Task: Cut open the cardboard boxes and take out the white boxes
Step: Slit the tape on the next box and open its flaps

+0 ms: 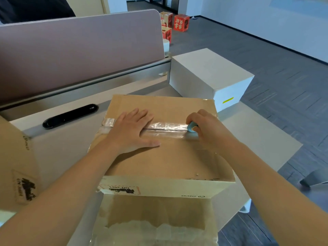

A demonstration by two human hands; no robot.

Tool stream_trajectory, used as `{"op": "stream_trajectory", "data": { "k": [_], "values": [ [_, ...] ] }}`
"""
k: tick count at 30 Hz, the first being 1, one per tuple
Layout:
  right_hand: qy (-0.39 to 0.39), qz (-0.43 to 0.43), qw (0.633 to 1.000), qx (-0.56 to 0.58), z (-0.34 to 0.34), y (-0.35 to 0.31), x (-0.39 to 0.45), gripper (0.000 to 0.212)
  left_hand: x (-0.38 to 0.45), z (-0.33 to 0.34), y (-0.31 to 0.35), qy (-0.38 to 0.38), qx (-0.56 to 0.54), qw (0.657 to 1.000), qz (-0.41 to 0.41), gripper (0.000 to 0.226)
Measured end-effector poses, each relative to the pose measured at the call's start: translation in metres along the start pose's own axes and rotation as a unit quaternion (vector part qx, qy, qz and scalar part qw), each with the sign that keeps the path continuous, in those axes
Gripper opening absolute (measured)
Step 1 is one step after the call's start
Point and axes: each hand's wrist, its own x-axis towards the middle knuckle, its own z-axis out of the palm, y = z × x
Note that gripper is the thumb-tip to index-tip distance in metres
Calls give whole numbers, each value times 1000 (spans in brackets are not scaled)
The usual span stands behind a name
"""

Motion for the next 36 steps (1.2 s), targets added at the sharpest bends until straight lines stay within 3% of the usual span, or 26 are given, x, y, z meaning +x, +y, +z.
{"op": "stream_trajectory", "data": {
  "k": [6, 9, 11, 16, 20, 36],
  "values": [
    [10, 8, 1000, -4, -10, 19, -10, 33, -2, -5, 8, -16, -10, 1000, -16, 118],
    [6, 13, 1000, 24, -12, 21, -12, 31, 1, -10, 26, -13, 4, 999, -38, 105],
    [9, 16, 999, 46, -14, 22, -14, 27, 6, -12, 50, -8, -6, 1000, -15, 93],
    [-5, 13, 999, 46, -19, 25, -12, 24, 21, 4, 93, -17, -40, 999, 30, 89],
    [-25, -2, 999, 26, -21, 30, -11, 24, 25, 12, 89, -21, 6, 999, 26, 98],
    [-20, 1, 1000, 16, -38, 64, -22, 25, 26, 14, 88, -18, 19, 999, 19, 113]
  ]
}}
